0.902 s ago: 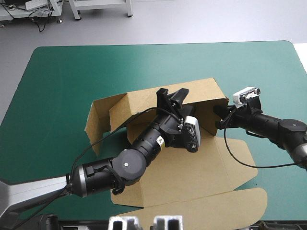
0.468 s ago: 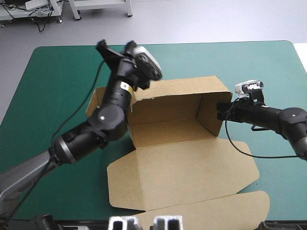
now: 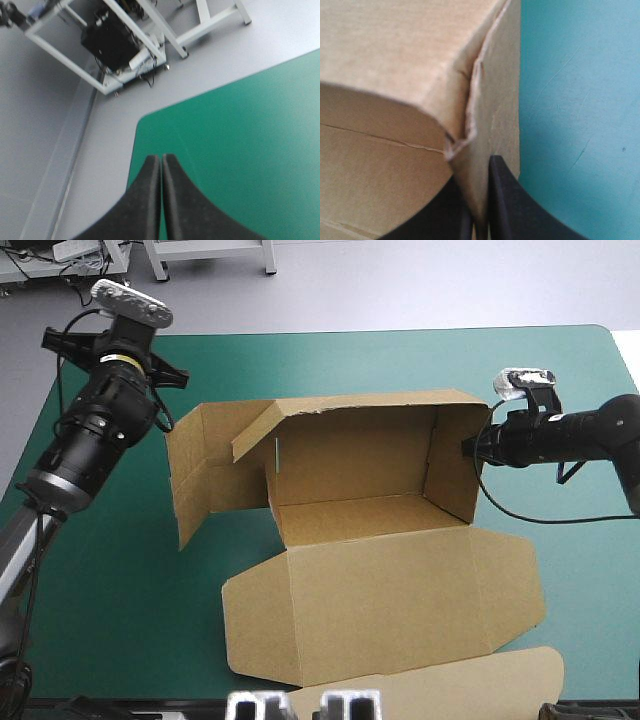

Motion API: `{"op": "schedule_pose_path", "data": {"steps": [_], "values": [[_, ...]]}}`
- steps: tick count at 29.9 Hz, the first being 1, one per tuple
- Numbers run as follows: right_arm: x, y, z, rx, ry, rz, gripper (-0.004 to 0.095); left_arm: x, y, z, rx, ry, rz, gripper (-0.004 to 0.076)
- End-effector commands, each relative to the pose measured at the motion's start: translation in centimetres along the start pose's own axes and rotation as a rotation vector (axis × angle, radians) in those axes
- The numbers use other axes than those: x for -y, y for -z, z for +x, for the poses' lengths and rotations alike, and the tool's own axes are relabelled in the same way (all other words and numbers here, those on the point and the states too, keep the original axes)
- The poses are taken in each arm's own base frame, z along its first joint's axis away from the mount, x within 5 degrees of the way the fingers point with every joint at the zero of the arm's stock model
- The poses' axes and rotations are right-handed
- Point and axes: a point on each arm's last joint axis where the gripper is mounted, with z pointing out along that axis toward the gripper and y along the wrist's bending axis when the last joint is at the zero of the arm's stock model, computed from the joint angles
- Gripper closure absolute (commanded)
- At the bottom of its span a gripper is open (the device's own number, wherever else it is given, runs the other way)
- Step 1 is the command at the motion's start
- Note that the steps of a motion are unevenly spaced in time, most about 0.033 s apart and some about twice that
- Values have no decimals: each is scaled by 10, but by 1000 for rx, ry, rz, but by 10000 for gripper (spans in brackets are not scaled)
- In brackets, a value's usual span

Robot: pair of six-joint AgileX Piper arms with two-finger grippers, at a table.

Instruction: Fold the box

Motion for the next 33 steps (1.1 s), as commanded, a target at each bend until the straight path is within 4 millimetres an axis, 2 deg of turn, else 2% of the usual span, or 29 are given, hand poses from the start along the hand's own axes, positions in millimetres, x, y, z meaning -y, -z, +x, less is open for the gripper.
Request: {"op": "schedule_pose_path", "data": {"steps": [1, 5, 9, 14, 17, 19, 22, 26, 28, 33], "values": [[-7, 11, -12, -31, -44, -40, 908, -37, 4, 9, -49, 114, 12, 724], [1, 0, -18, -132, -76, -18, 908, -51, -7, 35, -217, 168, 62, 724], [5, -30, -20, -296, -94, 30, 908, -54, -9, 51, -340, 179, 120, 724], [-4, -74, -27, -381, 5, 45, 908, -44, -6, 56, -400, 171, 223, 728], [-3, -94, -37, -324, 57, 89, 907, -40, -5, 55, -400, 185, 273, 728], [-2, -99, -42, -276, 65, 105, 882, -39, -5, 55, -402, 172, 280, 728], [2, -102, -49, -197, 29, 145, 784, -40, -5, 56, -403, 164, 277, 728], [5, -102, -55, -135, 17, 183, 532, -41, -5, 56, -404, 154, 266, 727], [4, -100, -58, -121, 21, 184, 459, -40, -6, 56, -405, 152, 265, 727], [-6, -82, -75, -89, 48, 173, 444, -42, -7, 57, -408, 131, 243, 727]]}}
